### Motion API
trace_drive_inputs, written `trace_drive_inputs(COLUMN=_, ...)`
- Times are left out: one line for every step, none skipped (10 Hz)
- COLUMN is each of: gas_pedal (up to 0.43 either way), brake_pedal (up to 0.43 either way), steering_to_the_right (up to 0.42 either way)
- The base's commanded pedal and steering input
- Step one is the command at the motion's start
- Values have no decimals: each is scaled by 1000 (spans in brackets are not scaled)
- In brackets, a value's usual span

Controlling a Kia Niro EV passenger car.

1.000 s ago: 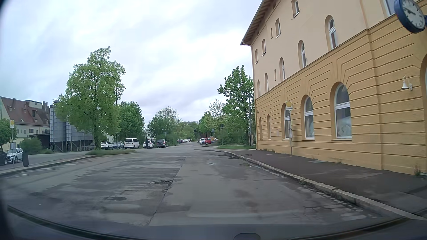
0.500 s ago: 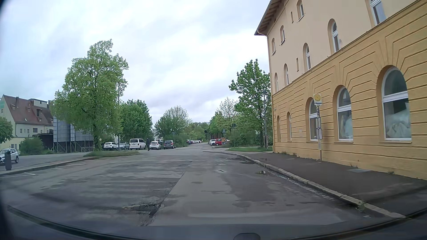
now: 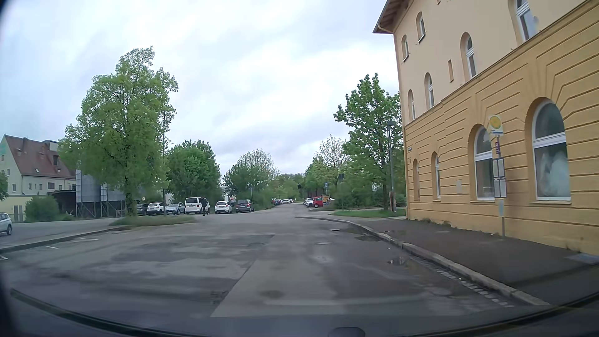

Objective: Follow the waypoints while adhering to traffic rules and regulations

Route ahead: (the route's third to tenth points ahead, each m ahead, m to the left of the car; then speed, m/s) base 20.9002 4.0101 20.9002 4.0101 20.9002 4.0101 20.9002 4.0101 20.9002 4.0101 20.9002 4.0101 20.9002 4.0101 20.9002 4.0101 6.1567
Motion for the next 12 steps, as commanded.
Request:
trace_drive_inputs(gas_pedal=79, brake_pedal=0, steering_to_the_right=-34)
trace_drive_inputs(gas_pedal=79, brake_pedal=0, steering_to_the_right=-29)
trace_drive_inputs(gas_pedal=67, brake_pedal=0, steering_to_the_right=-24)
trace_drive_inputs(gas_pedal=59, brake_pedal=0, steering_to_the_right=-22)
trace_drive_inputs(gas_pedal=28, brake_pedal=0, steering_to_the_right=-20)
trace_drive_inputs(gas_pedal=0, brake_pedal=0, steering_to_the_right=-18)
trace_drive_inputs(gas_pedal=0, brake_pedal=0, steering_to_the_right=-15)
trace_drive_inputs(gas_pedal=0, brake_pedal=0, steering_to_the_right=-10)
trace_drive_inputs(gas_pedal=0, brake_pedal=0, steering_to_the_right=-9)
trace_drive_inputs(gas_pedal=0, brake_pedal=0, steering_to_the_right=-8)
trace_drive_inputs(gas_pedal=0, brake_pedal=0, steering_to_the_right=-8)
trace_drive_inputs(gas_pedal=0, brake_pedal=0, steering_to_the_right=-8)
